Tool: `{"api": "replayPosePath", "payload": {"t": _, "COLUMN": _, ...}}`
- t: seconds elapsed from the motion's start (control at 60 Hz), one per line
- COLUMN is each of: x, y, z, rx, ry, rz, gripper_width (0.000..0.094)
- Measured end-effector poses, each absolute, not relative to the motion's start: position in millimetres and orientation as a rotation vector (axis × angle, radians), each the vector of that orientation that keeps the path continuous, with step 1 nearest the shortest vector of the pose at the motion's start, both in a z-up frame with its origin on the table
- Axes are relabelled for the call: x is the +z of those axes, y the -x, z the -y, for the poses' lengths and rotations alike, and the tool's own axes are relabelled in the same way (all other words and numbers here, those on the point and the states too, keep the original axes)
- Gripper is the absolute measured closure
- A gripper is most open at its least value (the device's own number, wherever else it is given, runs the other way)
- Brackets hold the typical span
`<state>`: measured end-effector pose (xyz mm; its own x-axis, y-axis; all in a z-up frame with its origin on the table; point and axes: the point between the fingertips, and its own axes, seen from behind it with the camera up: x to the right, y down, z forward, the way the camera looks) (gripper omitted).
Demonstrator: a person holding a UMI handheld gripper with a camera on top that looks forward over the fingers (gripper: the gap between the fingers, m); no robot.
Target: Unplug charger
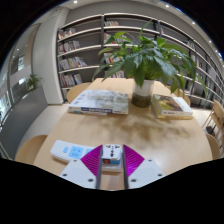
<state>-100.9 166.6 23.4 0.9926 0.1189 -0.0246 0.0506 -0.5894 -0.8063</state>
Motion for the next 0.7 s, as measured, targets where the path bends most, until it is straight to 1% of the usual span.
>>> {"api": "replayPosePath", "payload": {"t": 0.017, "x": 23, "y": 106, "z": -166, "rx": 0.125, "ry": 2.204, "rz": 0.119, "gripper_width": 0.0673}}
{"api": "replayPosePath", "payload": {"t": 0.05, "x": 23, "y": 105, "z": -168, "rx": 0.116, "ry": 2.202, "rz": 0.103, "gripper_width": 0.0682}}
{"api": "replayPosePath", "payload": {"t": 0.067, "x": 22, "y": 105, "z": -169, "rx": 0.113, "ry": 2.202, "rz": 0.100, "gripper_width": 0.0727}}
{"api": "replayPosePath", "payload": {"t": 0.117, "x": 21, "y": 104, "z": -169, "rx": 0.111, "ry": 2.204, "rz": 0.093, "gripper_width": 0.0746}}
{"api": "replayPosePath", "payload": {"t": 0.133, "x": 21, "y": 104, "z": -170, "rx": 0.112, "ry": 2.202, "rz": 0.088, "gripper_width": 0.0778}}
{"api": "replayPosePath", "payload": {"t": 0.2, "x": 22, "y": 105, "z": -170, "rx": 0.122, "ry": 2.190, "rz": 0.083, "gripper_width": 0.0812}}
{"api": "replayPosePath", "payload": {"t": 0.25, "x": 22, "y": 104, "z": -170, "rx": 0.136, "ry": 2.187, "rz": 0.086, "gripper_width": 0.0814}}
{"api": "replayPosePath", "payload": {"t": 0.333, "x": 23, "y": 105, "z": -168, "rx": 0.129, "ry": 2.259, "rz": 0.084, "gripper_width": 0.0835}}
{"api": "replayPosePath", "payload": {"t": 0.35, "x": 31, "y": 105, "z": -167, "rx": 0.121, "ry": 2.249, "rz": 0.108, "gripper_width": 0.0835}}
{"api": "replayPosePath", "payload": {"t": 0.367, "x": 53, "y": 106, "z": -173, "rx": 0.126, "ry": 2.200, "rz": 0.124, "gripper_width": 0.0835}}
{"api": "replayPosePath", "payload": {"t": 0.383, "x": 98, "y": 97, "z": -168, "rx": 0.152, "ry": 2.136, "rz": 0.136, "gripper_width": 0.0835}}
{"api": "replayPosePath", "payload": {"t": 0.417, "x": 148, "y": 109, "z": -187, "rx": 0.194, "ry": 1.992, "rz": 0.110, "gripper_width": 0.0835}}
{"api": "replayPosePath", "payload": {"t": 0.45, "x": 215, "y": 85, "z": -197, "rx": 0.180, "ry": 1.886, "rz": 0.098, "gripper_width": 0.0837}}
{"api": "replayPosePath", "payload": {"t": 0.483, "x": 248, "y": 65, "z": -198, "rx": 0.116, "ry": 1.826, "rz": 0.109, "gripper_width": 0.0837}}
{"api": "replayPosePath", "payload": {"t": 0.517, "x": 273, "y": 32, "z": -194, "rx": 0.040, "ry": 1.806, "rz": 0.101, "gripper_width": 0.0838}}
{"api": "replayPosePath", "payload": {"t": 0.583, "x": 265, "y": -12, "z": -197, "rx": -0.052, "ry": 1.812, "rz": 0.077, "gripper_width": 0.0838}}
{"api": "replayPosePath", "payload": {"t": 0.617, "x": 252, "y": -35, "z": -195, "rx": -0.073, "ry": 1.823, "rz": 0.057, "gripper_width": 0.0837}}
{"api": "replayPosePath", "payload": {"t": 0.633, "x": 238, "y": -52, "z": -191, "rx": -0.080, "ry": 1.832, "rz": 0.049, "gripper_width": 0.0837}}
{"api": "replayPosePath", "payload": {"t": 0.65, "x": 246, "y": -66, "z": -195, "rx": -0.084, "ry": 1.859, "rz": 0.036, "gripper_width": 0.0835}}
{"api": "replayPosePath", "payload": {"t": 0.7, "x": 202, "y": -97, "z": -191, "rx": -0.113, "ry": 1.939, "rz": 0.015, "gripper_width": 0.0823}}
